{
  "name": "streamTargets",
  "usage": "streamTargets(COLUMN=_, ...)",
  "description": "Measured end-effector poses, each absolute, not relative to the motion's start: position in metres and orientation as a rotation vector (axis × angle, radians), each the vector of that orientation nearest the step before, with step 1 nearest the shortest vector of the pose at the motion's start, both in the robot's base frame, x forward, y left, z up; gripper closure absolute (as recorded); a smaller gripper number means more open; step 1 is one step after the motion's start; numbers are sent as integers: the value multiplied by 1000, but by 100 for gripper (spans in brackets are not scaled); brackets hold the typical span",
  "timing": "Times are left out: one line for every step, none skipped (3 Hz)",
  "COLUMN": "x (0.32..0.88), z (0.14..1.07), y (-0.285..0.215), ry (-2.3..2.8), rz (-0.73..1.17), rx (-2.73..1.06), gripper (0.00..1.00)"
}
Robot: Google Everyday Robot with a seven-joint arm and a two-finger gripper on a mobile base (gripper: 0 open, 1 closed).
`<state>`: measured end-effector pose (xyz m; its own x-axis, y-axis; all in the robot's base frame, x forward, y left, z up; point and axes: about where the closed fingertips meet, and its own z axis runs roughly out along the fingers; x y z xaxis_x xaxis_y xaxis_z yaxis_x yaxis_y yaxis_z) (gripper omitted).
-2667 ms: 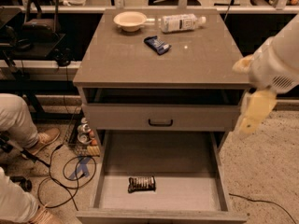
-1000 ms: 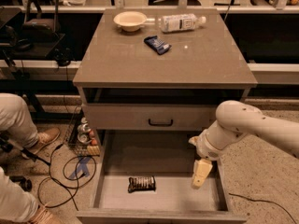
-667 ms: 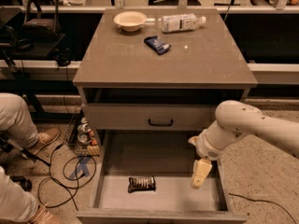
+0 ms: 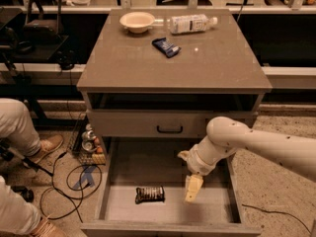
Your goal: Pick rxbar chocolate from middle drawer and place on counter
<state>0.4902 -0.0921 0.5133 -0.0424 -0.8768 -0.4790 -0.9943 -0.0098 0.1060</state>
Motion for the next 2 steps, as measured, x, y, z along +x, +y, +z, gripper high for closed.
streamTargets(x=497, z=485, y=-50, ry=1904, rz=648, rx=-1950, gripper=0)
streamTargets(x=504, z=457, y=-19, ry=1878, rz=664, rx=-1899, gripper=0)
